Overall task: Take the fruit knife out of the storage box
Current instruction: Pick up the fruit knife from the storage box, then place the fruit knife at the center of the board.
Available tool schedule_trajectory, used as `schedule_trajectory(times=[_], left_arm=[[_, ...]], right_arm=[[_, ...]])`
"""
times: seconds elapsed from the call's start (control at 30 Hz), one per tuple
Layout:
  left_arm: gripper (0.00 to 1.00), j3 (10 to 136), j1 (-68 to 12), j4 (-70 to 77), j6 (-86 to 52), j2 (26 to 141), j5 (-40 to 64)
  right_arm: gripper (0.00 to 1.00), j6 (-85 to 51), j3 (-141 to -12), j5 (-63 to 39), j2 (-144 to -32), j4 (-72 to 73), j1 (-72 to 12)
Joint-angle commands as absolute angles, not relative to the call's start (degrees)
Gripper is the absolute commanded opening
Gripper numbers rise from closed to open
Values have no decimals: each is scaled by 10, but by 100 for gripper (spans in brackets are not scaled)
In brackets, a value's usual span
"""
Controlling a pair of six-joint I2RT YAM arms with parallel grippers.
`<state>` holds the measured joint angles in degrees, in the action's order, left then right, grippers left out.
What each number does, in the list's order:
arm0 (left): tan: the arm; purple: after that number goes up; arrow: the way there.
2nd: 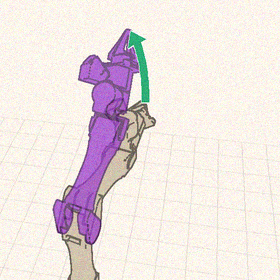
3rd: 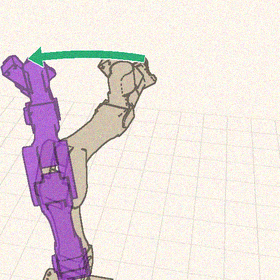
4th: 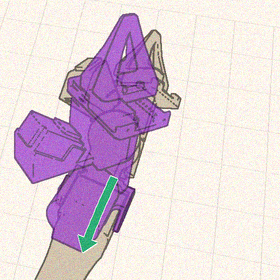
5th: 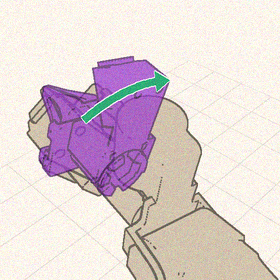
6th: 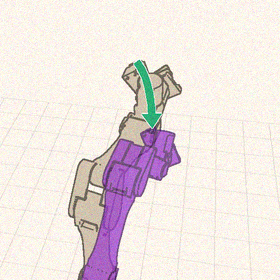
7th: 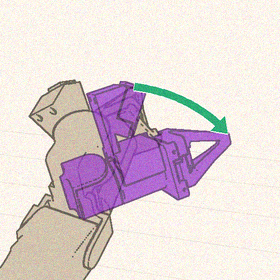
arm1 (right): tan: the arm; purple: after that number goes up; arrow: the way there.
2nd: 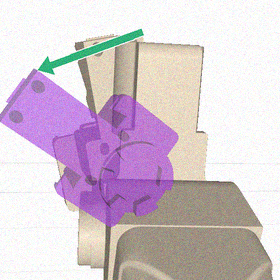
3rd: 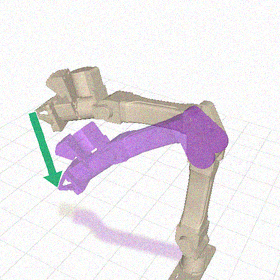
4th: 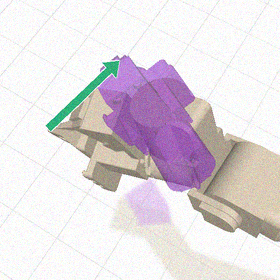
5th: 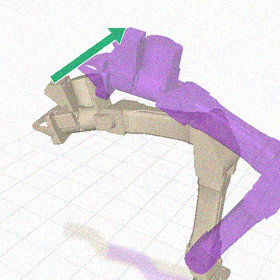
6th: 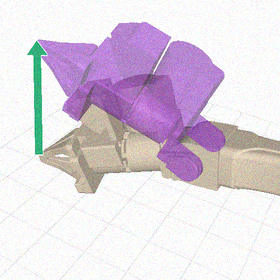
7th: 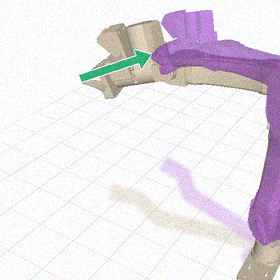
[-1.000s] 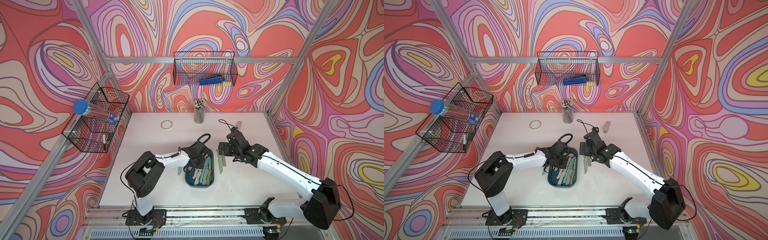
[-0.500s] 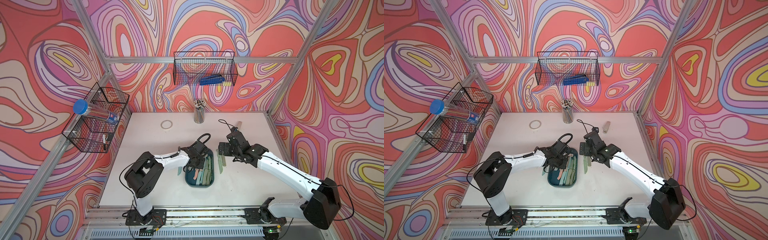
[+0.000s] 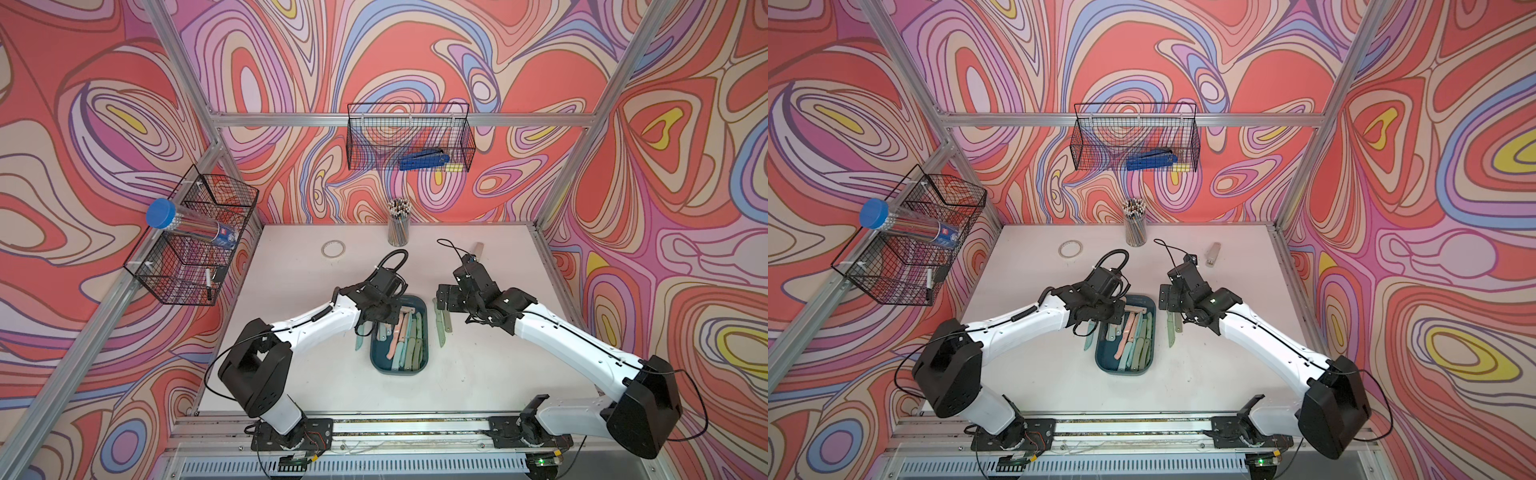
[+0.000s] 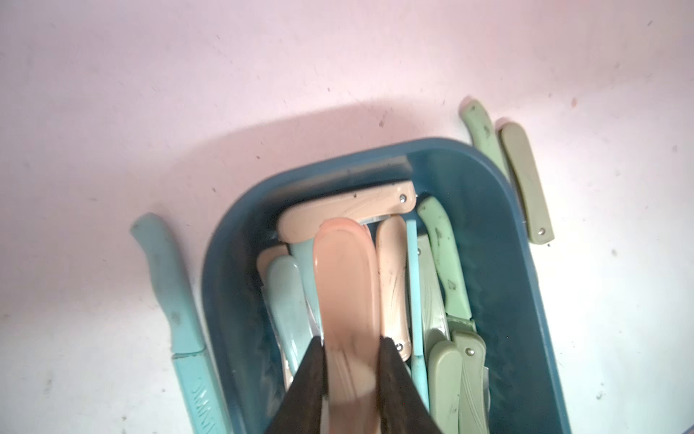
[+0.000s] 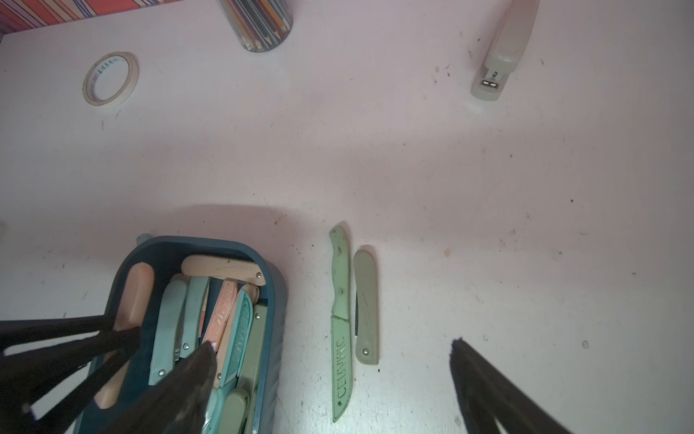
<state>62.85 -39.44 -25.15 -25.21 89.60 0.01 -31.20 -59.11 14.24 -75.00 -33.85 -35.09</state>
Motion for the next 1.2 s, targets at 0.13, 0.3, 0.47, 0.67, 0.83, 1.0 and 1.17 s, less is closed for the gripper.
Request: schedule_trajectory(times=[0.13,0.3,0.47,0.67,0.83,1.0,1.17], left_arm=[[20,572,-327,-267,-223,812,-3],[20,522,-295,-248,-229,785,-24],[21,471,-261,-212,-247,786,-16],[22,440,-230,-175,-245,802,13],[21,441,-227,-159,-236,850,38],[20,441,-227,-141,-235,886,37],[20,446,-227,-130,-234,899,46]], right_arm=[[98,-310,-588,134,-756,-330,-345],[98,-307,-593,127,-762,-330,-343],[98,-305,-598,124,-769,-330,-342],[98,-306,-596,122,-774,-328,-342],[98,-310,-598,117,-779,-328,-341],[98,-313,-597,117,-778,-330,-341],[98,-315,-596,115,-778,-331,-341]])
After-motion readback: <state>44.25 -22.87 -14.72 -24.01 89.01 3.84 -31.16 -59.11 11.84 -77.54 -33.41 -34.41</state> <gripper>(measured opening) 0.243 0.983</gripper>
